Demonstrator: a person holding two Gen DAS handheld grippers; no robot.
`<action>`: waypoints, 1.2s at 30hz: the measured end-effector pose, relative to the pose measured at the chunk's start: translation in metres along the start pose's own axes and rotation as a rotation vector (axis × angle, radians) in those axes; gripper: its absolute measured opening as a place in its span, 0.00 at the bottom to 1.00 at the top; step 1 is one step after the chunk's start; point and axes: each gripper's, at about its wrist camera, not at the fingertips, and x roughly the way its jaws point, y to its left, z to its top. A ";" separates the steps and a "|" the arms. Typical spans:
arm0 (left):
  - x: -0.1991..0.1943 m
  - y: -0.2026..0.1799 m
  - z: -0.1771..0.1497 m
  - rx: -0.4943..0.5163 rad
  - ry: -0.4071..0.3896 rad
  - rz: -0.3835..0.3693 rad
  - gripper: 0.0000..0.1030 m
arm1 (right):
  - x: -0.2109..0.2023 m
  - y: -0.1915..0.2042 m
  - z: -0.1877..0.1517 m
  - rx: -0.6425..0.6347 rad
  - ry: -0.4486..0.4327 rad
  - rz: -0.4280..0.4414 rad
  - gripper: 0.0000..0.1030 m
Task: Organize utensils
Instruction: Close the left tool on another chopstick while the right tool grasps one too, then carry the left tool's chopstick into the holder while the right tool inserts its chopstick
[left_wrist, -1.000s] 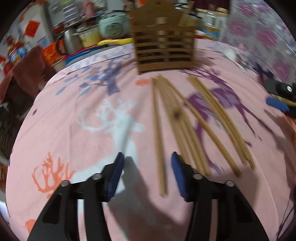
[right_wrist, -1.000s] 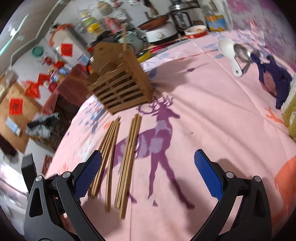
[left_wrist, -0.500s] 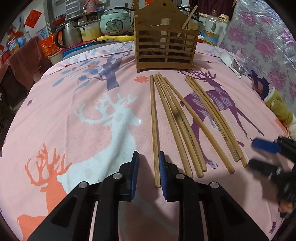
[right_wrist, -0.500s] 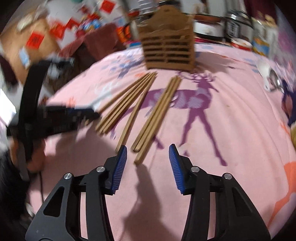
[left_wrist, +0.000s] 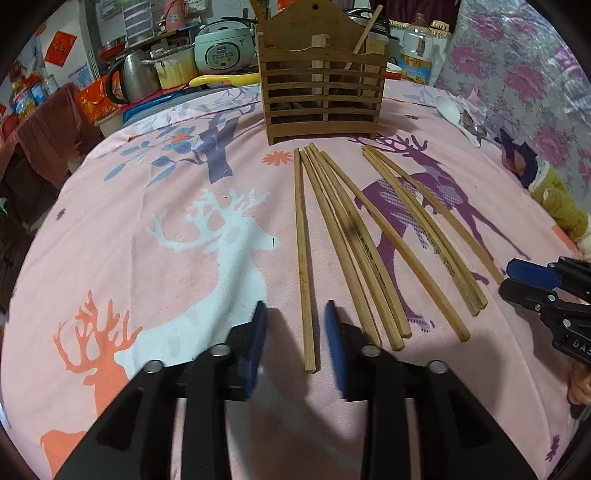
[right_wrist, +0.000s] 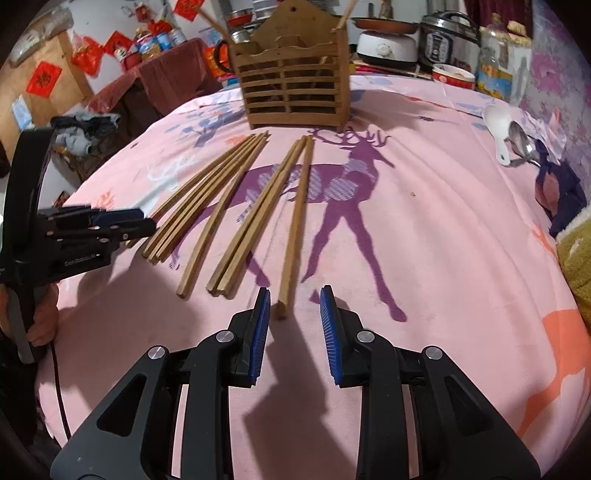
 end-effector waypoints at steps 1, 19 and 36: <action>0.000 0.000 0.000 -0.001 -0.001 0.018 0.45 | 0.001 0.001 0.001 -0.007 0.001 0.001 0.28; -0.014 0.005 0.002 -0.030 -0.047 -0.042 0.05 | -0.014 -0.005 0.007 0.032 -0.102 -0.037 0.06; -0.078 0.013 0.099 -0.131 -0.245 -0.071 0.05 | -0.072 -0.014 0.094 0.106 -0.360 0.013 0.07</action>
